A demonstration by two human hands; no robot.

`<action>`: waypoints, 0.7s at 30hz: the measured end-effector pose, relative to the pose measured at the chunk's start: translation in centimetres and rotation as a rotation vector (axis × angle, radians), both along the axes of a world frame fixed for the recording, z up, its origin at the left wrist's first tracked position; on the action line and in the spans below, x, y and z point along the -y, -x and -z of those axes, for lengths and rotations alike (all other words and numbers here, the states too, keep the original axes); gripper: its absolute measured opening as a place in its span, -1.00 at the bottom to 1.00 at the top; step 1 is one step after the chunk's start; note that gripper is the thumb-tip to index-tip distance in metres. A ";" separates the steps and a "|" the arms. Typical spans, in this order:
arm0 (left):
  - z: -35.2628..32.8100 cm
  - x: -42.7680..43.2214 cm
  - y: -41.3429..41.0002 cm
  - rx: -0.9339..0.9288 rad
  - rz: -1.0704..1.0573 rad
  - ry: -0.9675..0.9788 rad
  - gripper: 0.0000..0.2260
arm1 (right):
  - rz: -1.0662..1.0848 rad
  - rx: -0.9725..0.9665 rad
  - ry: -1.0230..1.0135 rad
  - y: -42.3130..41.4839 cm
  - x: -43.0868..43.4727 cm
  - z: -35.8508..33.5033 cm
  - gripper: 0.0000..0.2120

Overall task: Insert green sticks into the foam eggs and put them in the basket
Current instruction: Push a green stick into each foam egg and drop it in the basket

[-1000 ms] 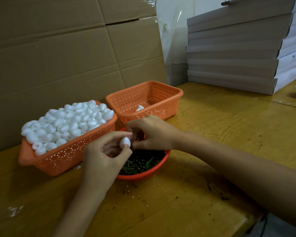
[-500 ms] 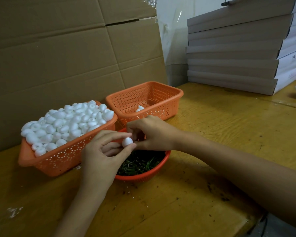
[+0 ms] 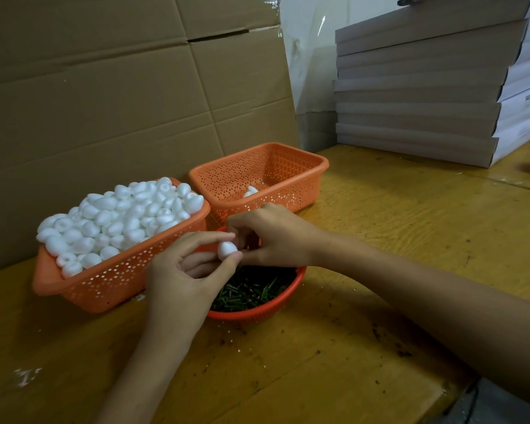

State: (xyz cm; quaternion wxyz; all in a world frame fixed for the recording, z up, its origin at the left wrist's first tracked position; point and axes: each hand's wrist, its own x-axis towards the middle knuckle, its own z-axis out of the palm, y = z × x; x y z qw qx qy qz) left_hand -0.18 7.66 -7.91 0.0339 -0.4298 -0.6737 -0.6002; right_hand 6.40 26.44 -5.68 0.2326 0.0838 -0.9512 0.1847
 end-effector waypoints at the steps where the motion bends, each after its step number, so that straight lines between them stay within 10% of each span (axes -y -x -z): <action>1: 0.0 0.0 0.0 -0.004 -0.004 -0.003 -0.76 | 0.000 -0.002 0.000 0.0 0.0 0.0 -0.82; 21: 0.2 -0.2 0.1 0.072 -0.025 -0.078 -0.79 | 0.025 0.016 0.037 0.0 0.0 -0.1 -0.86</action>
